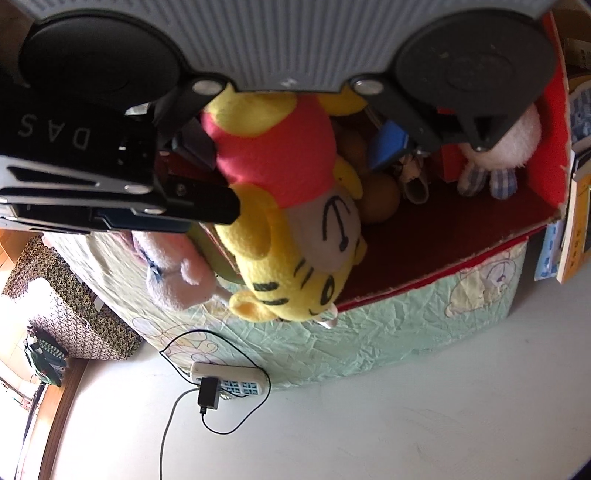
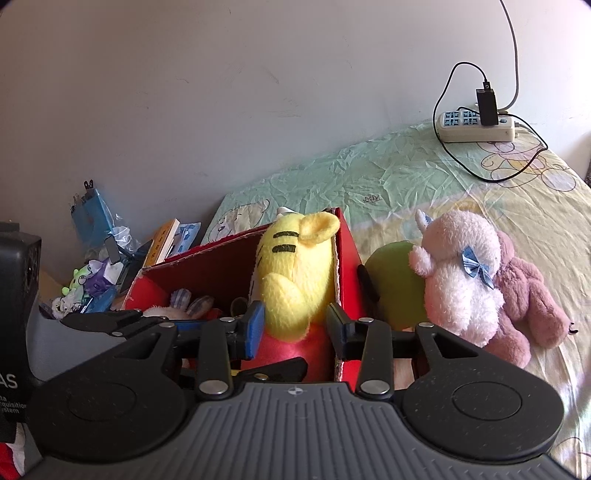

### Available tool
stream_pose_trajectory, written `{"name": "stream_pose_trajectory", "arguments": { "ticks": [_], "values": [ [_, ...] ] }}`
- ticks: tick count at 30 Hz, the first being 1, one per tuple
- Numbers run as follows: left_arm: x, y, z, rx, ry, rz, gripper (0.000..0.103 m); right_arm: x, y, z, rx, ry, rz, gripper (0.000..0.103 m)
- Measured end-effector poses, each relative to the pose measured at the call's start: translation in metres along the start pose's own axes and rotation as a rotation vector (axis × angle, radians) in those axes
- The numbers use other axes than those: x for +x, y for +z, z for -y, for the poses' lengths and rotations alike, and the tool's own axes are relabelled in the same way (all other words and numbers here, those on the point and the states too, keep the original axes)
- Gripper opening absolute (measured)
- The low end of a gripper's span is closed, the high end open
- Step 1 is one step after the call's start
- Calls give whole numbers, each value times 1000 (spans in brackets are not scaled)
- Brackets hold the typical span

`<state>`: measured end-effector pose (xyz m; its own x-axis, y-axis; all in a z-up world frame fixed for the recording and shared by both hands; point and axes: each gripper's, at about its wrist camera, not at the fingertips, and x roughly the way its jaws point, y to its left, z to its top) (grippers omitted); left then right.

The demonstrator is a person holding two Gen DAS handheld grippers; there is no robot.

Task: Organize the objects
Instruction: 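Lower the tiger plush into the red box and open the right gripper, then move the right tool toward the white plush with a blue bow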

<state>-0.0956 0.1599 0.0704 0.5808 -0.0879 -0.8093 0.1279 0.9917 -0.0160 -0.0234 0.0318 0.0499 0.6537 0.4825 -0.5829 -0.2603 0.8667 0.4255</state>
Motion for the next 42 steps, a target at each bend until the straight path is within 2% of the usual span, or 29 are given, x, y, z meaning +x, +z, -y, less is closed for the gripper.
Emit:
{"name": "stream_pose_trajectory", "arguments": {
  "ticks": [12, 22, 27, 35, 42],
  "values": [
    [-21, -13, 13, 11, 171, 14, 87, -26, -14, 2, -5, -64, 21, 41],
    [-31, -19, 26, 32, 237, 12, 87, -40, -29, 18, 15, -107, 29, 41],
    [-30, -18, 35, 33, 295, 1, 87, -42, -30, 33, 29, -101, 5, 42],
    [-25, -8, 54, -34, 354, -25, 87, -42, -18, 58, -5, -55, -46, 43],
    [-23, 4, 86, -76, 378, -16, 87, -47, -6, 92, -36, -18, -90, 46]
  ]
}}
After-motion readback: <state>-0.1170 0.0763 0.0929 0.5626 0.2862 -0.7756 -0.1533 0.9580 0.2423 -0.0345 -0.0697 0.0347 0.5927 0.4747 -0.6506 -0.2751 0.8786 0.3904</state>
